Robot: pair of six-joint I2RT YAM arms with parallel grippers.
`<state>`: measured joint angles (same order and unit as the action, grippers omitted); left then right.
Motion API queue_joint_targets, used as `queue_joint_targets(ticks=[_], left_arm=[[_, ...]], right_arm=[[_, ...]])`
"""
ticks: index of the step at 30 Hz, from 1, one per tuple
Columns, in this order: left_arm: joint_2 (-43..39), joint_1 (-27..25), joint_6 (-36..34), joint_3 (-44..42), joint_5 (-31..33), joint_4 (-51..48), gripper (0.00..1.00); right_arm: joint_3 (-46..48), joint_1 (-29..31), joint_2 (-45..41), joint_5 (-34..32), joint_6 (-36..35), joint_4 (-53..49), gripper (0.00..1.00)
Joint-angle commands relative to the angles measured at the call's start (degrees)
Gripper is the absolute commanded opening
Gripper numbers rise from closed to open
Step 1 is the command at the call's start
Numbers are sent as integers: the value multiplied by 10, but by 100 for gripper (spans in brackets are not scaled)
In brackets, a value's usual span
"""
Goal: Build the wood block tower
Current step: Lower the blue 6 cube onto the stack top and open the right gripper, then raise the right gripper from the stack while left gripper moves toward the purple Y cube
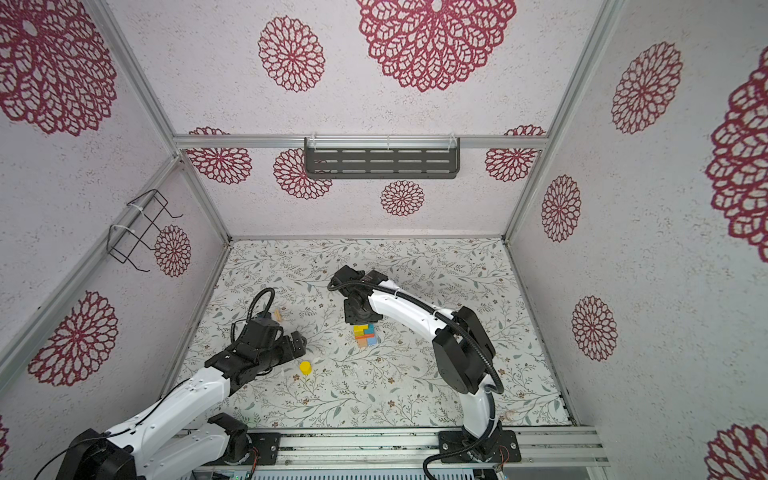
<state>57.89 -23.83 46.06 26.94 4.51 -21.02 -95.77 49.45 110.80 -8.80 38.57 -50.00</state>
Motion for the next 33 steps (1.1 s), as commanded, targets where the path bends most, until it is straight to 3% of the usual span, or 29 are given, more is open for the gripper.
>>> queue_joint_targets(ticks=[1,17,26,33], left_arm=[[2,5,0,-7,-1,15,97],[2,6,-7,21,1,-17,97],[-7,6,18,45,6,-50,97],[14,6,7,96,49,-110,98]], right_arm=[[-19,1,-8,-15,-3,-9,41],[-2,1,-44,-31,-9,3,50],[81,-3,-141,-57,-29,71,50],[181,-13,-239,-70,-58,130,53]])
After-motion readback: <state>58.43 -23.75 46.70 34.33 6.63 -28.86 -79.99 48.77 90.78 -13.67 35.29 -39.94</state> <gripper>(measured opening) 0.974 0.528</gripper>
